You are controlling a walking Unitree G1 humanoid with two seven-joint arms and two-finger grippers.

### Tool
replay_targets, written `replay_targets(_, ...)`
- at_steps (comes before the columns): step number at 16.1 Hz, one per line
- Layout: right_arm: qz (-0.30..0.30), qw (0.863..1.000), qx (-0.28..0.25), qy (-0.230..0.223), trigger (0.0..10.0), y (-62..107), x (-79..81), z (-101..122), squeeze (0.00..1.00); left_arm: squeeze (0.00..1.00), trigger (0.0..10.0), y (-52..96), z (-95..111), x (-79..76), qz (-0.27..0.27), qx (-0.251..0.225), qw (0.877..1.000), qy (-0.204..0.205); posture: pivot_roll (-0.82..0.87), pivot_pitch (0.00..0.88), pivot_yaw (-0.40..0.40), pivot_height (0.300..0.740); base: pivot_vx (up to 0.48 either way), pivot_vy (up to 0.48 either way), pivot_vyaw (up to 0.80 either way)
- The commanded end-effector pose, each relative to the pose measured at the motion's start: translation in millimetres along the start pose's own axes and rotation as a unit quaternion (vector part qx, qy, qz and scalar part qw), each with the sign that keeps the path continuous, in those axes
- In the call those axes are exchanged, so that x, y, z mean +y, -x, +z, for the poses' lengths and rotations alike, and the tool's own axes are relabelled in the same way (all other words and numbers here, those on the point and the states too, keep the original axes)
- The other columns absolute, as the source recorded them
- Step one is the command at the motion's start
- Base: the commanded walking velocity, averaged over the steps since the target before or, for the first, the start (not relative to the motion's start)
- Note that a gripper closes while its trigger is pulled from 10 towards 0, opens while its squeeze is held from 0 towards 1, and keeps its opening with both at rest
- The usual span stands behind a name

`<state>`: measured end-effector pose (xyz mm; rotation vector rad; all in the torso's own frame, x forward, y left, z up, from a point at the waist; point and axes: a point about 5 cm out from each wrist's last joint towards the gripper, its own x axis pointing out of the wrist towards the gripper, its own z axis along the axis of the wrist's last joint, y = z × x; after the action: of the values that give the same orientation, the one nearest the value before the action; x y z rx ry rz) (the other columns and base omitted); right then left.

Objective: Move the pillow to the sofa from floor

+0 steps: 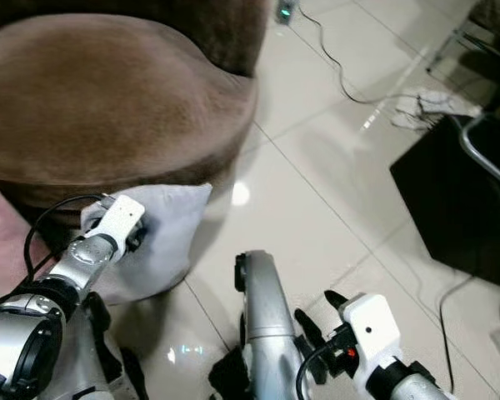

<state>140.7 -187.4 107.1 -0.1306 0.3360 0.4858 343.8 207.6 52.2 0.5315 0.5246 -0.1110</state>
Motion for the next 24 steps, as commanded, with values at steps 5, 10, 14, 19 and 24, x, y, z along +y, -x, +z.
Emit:
replay_targets(5, -0.007, 1.0, 0.015, -0.005, 10.0, 4.2, -4.4, -0.6, 0.0, 0.0, 0.0, 3.9, -27.8, -25.0, -0.007, 0.037, 0.993, 0.115, -0.51, 0.331, -0.164, 0.52, 0.0, 0.0, 0.0)
replay_targets(10, -0.01, 1.0, 0.007, -0.014, 10.0, -3.0, -7.6, 0.2, 0.0, 0.0, 0.0, 2.6, -18.6, -48.0, -0.028, 0.024, 0.977, 0.212, -0.5, 0.322, -0.168, 0.52, 0.0, 0.0, 0.0)
replay_targets(14, -0.013, 1.0, 0.006, -0.02, 10.0, -10.6, -8.2, -2.6, 0.0, 0.0, 0.0, -0.6, 14.0, -65.5, -0.074, -0.027, 0.937, 0.34, -0.46, 0.313, -0.156, 0.52, 0.0, 0.0, 0.0)
replay_targets(19, -0.009, 1.0, -0.003, -0.028, 10.0, -24.6, -6.6, -5.5, 0.0, 0.0, 0.0, -0.3, 77.7, -67.7, -0.132, -0.148, 0.878, 0.436, -0.44, 0.288, -0.13, 0.52, 0.0, 0.0, 0.0)
replay_targets(24, -0.016, 0.999, -0.023, -0.033, 10.0, -41.7, -9.0, -5.2, 0.0, 0.0, 0.0, 7.1, 132.0, -32.7, -0.159, -0.277, 0.824, 0.468, -0.39, 0.234, -0.086, 0.52, 0.0, 0.0, 0.0)
